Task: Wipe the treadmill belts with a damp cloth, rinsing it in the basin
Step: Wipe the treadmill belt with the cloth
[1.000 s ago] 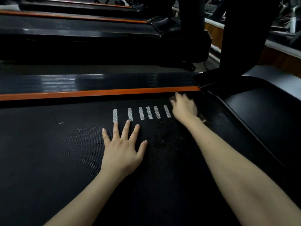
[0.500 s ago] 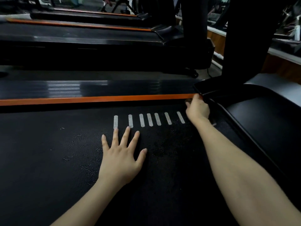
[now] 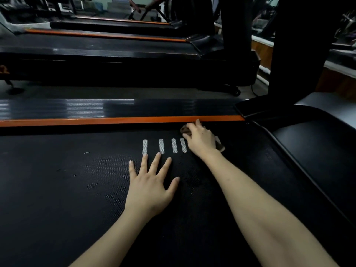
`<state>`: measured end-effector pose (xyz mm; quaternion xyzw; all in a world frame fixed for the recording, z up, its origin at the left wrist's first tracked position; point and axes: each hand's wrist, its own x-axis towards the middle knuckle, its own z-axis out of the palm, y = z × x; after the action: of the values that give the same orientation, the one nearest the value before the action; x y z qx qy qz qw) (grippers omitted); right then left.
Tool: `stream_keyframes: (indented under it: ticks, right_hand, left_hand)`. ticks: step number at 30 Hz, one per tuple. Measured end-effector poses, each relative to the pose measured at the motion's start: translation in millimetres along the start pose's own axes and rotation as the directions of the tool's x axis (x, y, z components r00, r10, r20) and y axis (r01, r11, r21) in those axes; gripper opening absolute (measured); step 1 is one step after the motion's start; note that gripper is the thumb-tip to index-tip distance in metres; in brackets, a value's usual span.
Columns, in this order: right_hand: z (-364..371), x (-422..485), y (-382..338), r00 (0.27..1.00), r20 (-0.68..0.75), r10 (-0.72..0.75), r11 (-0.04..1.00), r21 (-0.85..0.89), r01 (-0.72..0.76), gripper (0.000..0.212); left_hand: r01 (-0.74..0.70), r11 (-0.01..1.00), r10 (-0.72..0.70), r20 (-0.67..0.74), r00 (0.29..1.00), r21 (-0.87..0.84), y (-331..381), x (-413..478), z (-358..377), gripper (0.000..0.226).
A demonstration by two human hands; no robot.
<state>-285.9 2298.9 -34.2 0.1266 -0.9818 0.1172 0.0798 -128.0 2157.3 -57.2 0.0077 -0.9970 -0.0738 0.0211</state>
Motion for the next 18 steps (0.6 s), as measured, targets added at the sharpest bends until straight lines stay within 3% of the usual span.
stream_keyframes:
  ticks: [8, 12, 18]
  right_hand:
    - [-14.3, -96.6, 5.3, 0.939, 0.064, -0.337, 0.94, 0.068, 0.333, 0.05]
    - [-13.3, -59.1, 1.0, 0.964, 0.072, -0.255, 0.963, -0.075, 0.26, 0.055]
    - [-8.2, -72.0, -10.3, 0.979, 0.065, -0.192, 0.966, 0.187, 0.178, 0.047]
  left_hand:
    - [0.041, 0.986, -0.045, -0.024, 0.999, -0.163, -8.0, -7.6, -15.2, 0.094]
    - [0.083, 0.997, -0.083, 0.01, 0.997, -0.001, -28.6, -42.0, -16.2, 0.089]
    - [0.113, 0.992, -0.116, 0.05, 0.992, 0.048, -43.3, -60.4, -10.7, 0.078]
